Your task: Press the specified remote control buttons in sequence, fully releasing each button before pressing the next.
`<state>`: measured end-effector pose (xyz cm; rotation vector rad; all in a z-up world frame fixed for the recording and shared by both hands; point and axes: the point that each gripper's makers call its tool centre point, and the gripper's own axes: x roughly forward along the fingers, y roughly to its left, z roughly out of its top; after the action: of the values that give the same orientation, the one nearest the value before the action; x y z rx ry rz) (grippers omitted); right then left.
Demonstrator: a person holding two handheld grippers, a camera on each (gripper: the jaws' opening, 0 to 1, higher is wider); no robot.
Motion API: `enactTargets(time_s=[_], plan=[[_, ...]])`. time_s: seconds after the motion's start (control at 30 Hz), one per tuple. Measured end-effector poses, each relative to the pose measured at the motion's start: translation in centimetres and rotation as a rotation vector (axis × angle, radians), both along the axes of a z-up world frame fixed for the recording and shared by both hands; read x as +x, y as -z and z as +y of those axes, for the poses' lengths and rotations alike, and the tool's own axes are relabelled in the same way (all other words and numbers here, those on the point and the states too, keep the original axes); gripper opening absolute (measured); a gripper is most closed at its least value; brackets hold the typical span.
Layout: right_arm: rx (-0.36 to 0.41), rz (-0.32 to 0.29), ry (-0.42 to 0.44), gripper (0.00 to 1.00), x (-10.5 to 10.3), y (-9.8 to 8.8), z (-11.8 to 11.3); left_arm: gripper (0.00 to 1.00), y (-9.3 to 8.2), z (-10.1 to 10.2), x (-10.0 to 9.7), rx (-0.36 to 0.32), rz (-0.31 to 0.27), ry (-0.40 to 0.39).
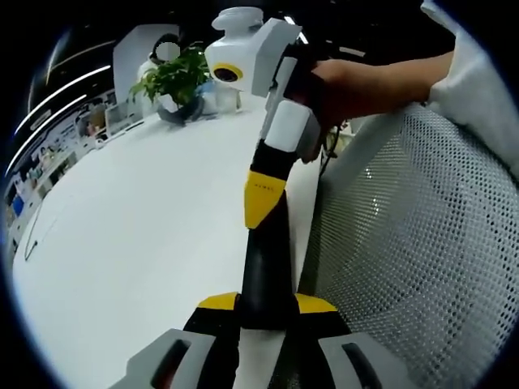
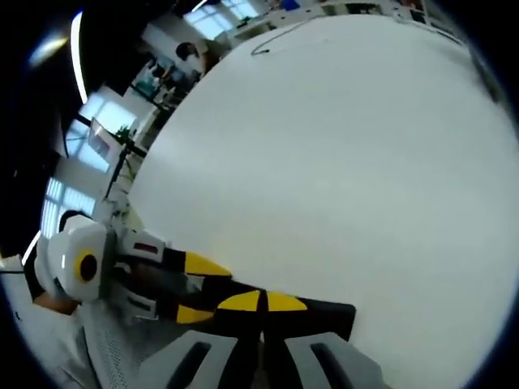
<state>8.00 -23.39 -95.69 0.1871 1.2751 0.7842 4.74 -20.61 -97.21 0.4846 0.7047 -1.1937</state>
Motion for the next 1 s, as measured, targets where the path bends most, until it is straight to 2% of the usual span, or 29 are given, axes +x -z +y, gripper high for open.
enactTargets(time_s=[0.1, 0.37, 0.6, 0.77, 0.83, 1.0], plan=[[-0.028, 0.024, -0.024, 0.0, -0.58, 0.59, 0.02, 0.23, -0.11, 0.17, 0.16, -0.006, 0.006, -0.003], [-0.025, 0.034, -0.005, 0.0, -0.39, 0.49, 0.01, 0.23, -0.15, 0.24, 0.31, -0.006, 0.001, 0.002], [-0.063, 0.012, -0.033, 0.0, -0.25, 0.58, 0.13, 0.23, -0.16, 0.3, 0.51, -0.007, 0.0, -0.001], [-0.037, 0.007, -0.022, 0.0, -0.27, 0.48, -0.05, 0.24, -0.21, 0.33, 0.47, -0.011, 0.004, -0.01], [-0.005, 0.036, 0.027, 0.0, -0.18, 0.37, -0.13, 0.24, -0.23, 0.33, 0.48, -0.016, 0.006, -0.017], [-0.02, 0.041, 0.031, 0.0, -0.25, 0.22, -0.41, 0.24, -0.29, 0.27, 0.62, -0.019, -0.004, -0.019]])
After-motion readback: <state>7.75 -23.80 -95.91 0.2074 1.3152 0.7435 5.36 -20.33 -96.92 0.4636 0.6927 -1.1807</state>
